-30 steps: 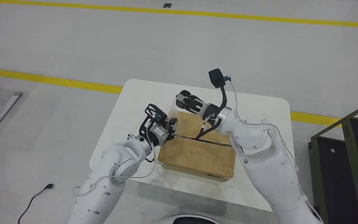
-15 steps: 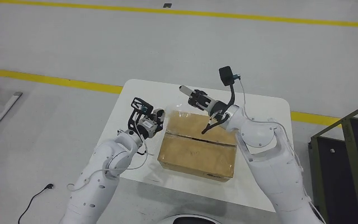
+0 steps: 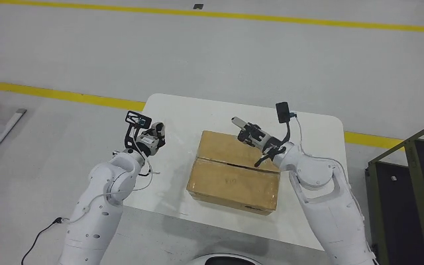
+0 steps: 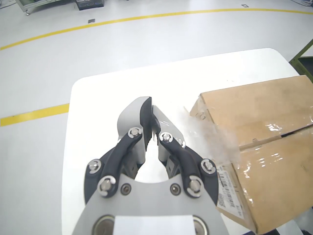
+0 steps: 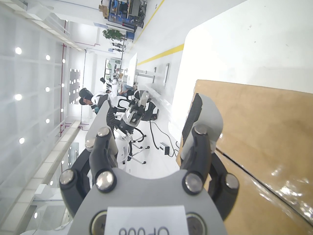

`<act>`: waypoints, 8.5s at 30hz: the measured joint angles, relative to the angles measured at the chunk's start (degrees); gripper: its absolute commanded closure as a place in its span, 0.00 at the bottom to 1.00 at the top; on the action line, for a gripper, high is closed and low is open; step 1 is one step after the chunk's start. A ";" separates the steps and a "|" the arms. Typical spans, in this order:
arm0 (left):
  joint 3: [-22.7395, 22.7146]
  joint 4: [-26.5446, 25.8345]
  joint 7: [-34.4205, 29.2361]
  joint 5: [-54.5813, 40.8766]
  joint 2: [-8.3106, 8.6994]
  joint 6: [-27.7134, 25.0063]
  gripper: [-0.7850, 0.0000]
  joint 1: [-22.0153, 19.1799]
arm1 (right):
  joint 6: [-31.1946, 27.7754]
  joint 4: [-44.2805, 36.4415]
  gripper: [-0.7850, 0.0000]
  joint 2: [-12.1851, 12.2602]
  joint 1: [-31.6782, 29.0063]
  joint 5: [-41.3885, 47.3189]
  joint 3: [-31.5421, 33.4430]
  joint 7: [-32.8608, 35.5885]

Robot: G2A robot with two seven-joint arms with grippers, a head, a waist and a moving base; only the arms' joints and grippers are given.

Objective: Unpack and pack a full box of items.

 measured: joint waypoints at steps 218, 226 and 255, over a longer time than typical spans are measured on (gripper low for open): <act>46.60 30.13 23.59 44.35 -11.78 4.88 0.00 -38.08 | 2.20 -23.68 0.00 3.48 -36.68 -3.64 24.90 -23.13; 51.82 45.92 26.44 41.98 -19.51 8.93 0.00 -44.04 | 3.70 -24.84 0.00 3.23 -38.47 -2.65 26.35 -24.95; 43.42 67.31 41.94 24.51 -24.68 -9.67 0.00 -52.30 | 4.17 -23.97 0.00 3.06 -33.93 -3.40 22.44 -21.55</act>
